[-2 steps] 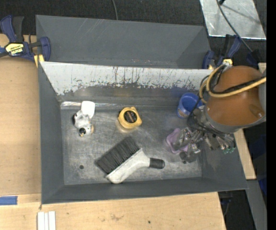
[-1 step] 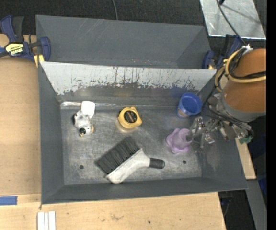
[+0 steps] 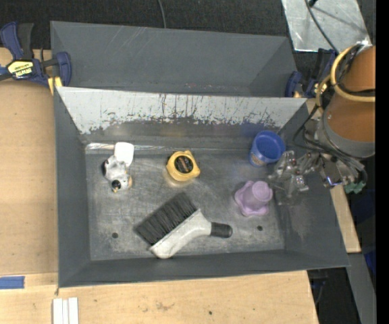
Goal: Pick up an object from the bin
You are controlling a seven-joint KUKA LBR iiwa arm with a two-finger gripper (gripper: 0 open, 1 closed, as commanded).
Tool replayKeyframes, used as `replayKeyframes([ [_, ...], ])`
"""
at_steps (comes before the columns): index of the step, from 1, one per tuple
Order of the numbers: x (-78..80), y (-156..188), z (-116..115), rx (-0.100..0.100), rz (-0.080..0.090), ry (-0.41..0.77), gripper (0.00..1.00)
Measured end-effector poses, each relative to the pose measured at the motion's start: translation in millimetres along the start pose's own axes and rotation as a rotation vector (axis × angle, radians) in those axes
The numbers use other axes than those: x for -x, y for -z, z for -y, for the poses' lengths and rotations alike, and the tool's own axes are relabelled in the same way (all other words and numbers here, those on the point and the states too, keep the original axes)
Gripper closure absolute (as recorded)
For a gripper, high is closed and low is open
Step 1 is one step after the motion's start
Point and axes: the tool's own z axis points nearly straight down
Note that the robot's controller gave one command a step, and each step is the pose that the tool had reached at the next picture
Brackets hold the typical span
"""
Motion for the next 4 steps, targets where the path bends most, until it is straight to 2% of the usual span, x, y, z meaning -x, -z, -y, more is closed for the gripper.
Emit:
replayKeyframes([
  [1, 36.6, -102, -60, 0.0, -0.002, -0.035, 0.0],
  [2, 37.2, -98, -58, -0.001, 0.004, -0.038, 0.0],
  [3, 22.8, -95, -100, -0.002, 0.003, 0.026, 0.0],
  [4, 5.8, -111, -125, 0.002, 0.005, 0.121, 0.0],
])
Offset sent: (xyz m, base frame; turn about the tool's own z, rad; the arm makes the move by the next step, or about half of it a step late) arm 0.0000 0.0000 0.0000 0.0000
